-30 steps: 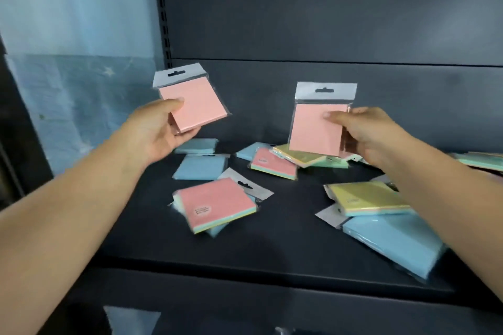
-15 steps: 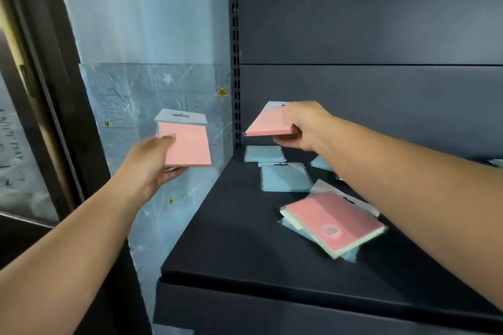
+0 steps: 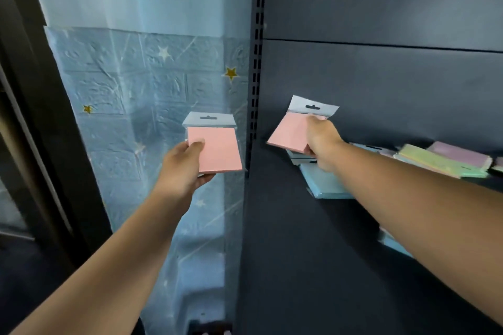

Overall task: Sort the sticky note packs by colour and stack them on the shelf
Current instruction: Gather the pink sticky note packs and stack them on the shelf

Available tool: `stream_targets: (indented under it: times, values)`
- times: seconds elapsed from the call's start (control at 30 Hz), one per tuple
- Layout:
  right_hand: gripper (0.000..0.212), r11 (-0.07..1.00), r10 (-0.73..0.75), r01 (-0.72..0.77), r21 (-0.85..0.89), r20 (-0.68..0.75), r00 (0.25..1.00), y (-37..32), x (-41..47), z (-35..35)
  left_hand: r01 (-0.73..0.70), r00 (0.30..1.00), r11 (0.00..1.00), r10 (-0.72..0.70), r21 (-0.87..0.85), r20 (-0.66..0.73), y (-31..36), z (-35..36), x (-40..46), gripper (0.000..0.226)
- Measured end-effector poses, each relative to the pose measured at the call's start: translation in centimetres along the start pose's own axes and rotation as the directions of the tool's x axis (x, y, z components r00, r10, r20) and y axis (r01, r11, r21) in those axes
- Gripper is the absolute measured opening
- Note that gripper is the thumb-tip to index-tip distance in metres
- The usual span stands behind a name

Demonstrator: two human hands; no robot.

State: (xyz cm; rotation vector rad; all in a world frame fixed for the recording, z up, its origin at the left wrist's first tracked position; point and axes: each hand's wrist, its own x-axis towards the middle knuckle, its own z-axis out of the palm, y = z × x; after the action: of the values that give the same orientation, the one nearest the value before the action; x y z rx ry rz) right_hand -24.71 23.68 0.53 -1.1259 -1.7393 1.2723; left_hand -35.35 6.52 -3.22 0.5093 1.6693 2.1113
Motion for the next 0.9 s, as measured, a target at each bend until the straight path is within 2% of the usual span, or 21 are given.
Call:
stream_targets:
  times: [0.07, 0.13, 0.2, 0.27, 0.4, 0.5, 0.53, 0.6, 0.67, 0.77, 0.83, 0.9]
  values:
    - [0.027, 0.989, -0.079, 0.075, -0.127, -0.028, 0.996, 0.7, 1.0, -1.5, 0.005, 1.0, 1.0, -0.005, 0.0, 0.031, -0.3, 0.9, 0.3, 0.021]
    - [0.039, 0.978, -0.119, 0.108, -0.179, -0.052, 0.991, 1.4, 1.7, -2.7, -0.001, 0.998, 1.0, 0.0, 0.015, 0.063, -0.4, 1.9, 0.6, 0.021]
    - [0.042, 0.972, -0.127, 0.109, -0.209, -0.073, 0.989, 1.8, 1.9, -3.5, -0.026, 0.996, 0.998, 0.021, 0.058, 0.085, -0.5, 3.2, 0.9, 0.019]
    - [0.041, 0.965, -0.142, 0.116, -0.236, -0.095, 0.985, 2.1, 1.9, -4.5, -0.055, 0.993, 0.991, 0.041, 0.125, 0.11, -0.6, 4.5, 1.4, 0.016]
    - [0.042, 0.955, -0.123, 0.071, -0.287, -0.168, 0.978, 2.8, 2.1, -7.4, -0.084, 0.988, 0.943, 0.039, 0.321, 0.146, -1.2, 7.0, 2.7, 0.032]
    - [0.045, 0.95, -0.109, 0.041, -0.309, -0.206, 0.972, 3.6, 2.6, -9.7, -0.094, 0.987, 0.888, 0.023, 0.45, 0.161, -1.7, 8.3, 3.3, 0.028]
    - [0.045, 0.948, -0.108, 0.039, -0.315, -0.206, 0.973, 3.8, 2.7, -10.3, -0.101, 0.986, 0.851, 0.018, 0.515, 0.163, -1.8, 8.7, 3.4, 0.03]
    - [0.044, 0.952, -0.105, 0.039, -0.303, -0.205, 0.973, 3.9, 2.9, -11.2, -0.133, 0.98, 0.717, -0.007, 0.684, 0.198, -1.9, 9.3, 3.8, 0.039]
    - [0.042, 0.961, -0.087, 0.029, -0.276, -0.201, 0.976, 3.9, 3.0, -11.7, -0.186, 0.971, 0.51, -0.036, 0.84, 0.236, -1.7, 9.8, 4.0, 0.049]
    - [0.033, 0.981, -0.081, 0.047, -0.188, -0.173, 0.982, 3.6, 2.7, -11.9, -0.25, 0.96, 0.233, -0.069, 0.94, 0.272, -1.4, 10.7, 4.3, 0.058]
    - [0.033, 0.992, -0.077, 0.061, -0.11, -0.144, 0.987, 2.9, 1.9, -11.7, -0.267, 0.956, 0.134, -0.087, 0.954, 0.28, -1.3, 11.3, 4.4, 0.06]
    - [0.028, 0.997, -0.071, 0.072, 0.013, -0.071, 0.995, 2.1, 1.0, -11.0, -0.258, 0.959, 0.088, -0.099, 0.962, 0.266, -1.4, 11.8, 4.6, 0.062]
